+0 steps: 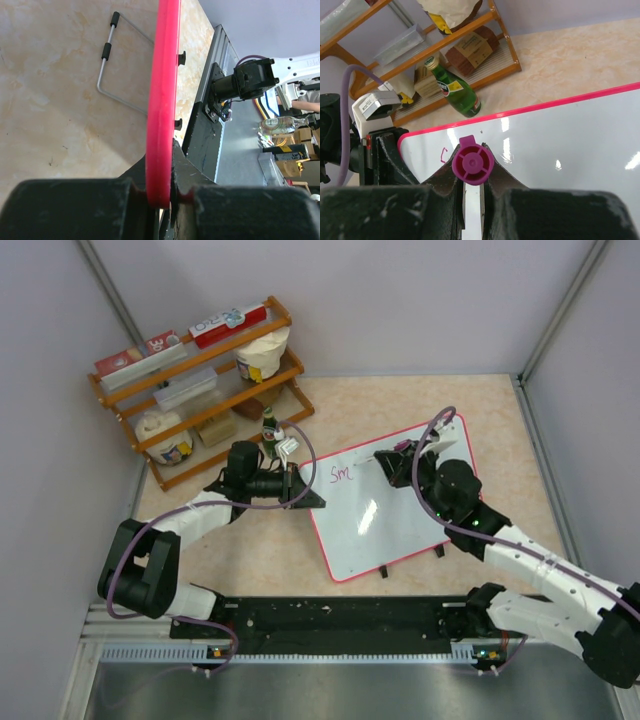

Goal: Write a sentence on the whiteboard

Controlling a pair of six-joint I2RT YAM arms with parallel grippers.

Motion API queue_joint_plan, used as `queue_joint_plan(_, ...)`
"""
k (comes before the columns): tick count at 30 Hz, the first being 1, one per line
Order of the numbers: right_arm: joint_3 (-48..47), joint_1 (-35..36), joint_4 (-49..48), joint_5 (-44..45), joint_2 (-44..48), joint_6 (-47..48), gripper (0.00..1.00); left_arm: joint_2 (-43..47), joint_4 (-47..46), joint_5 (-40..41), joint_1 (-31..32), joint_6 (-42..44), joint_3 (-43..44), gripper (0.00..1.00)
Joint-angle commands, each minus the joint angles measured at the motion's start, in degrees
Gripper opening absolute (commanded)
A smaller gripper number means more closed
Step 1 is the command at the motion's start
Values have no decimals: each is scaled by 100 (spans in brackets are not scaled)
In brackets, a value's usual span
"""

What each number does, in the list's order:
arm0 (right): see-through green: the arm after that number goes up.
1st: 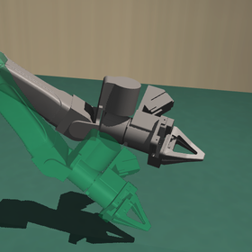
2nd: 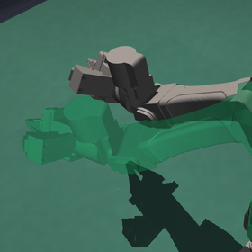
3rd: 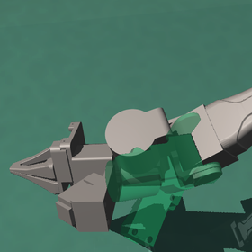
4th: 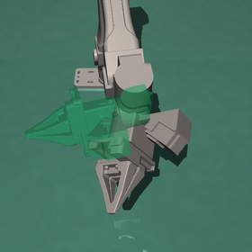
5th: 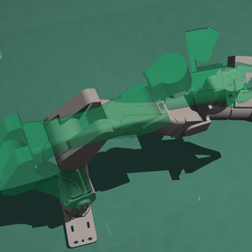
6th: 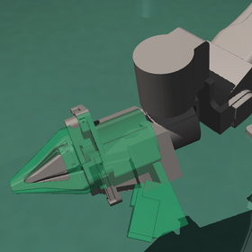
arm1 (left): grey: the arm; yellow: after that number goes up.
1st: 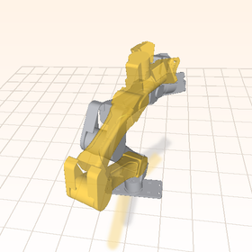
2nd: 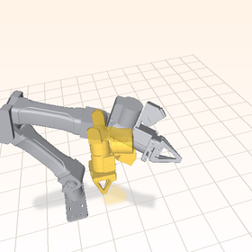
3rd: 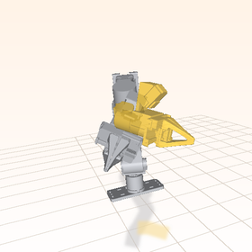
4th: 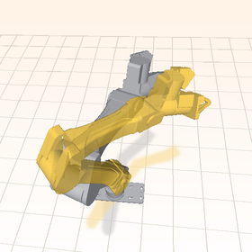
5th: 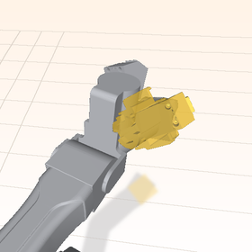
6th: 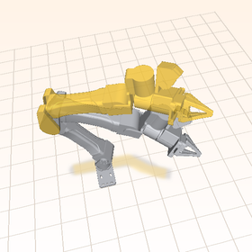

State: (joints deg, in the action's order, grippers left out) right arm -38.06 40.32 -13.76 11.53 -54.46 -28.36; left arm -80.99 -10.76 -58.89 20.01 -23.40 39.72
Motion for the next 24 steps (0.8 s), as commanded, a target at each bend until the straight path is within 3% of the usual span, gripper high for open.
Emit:
queue_joint_plan(1,-403,-41,-162,-204,-161,111,0,-163,743,818,293,1285,-299,0)
queue_joint_plan(24,9,-50,-74,-160,-276,173,0,-163,725,818,293,1285,-308,0)
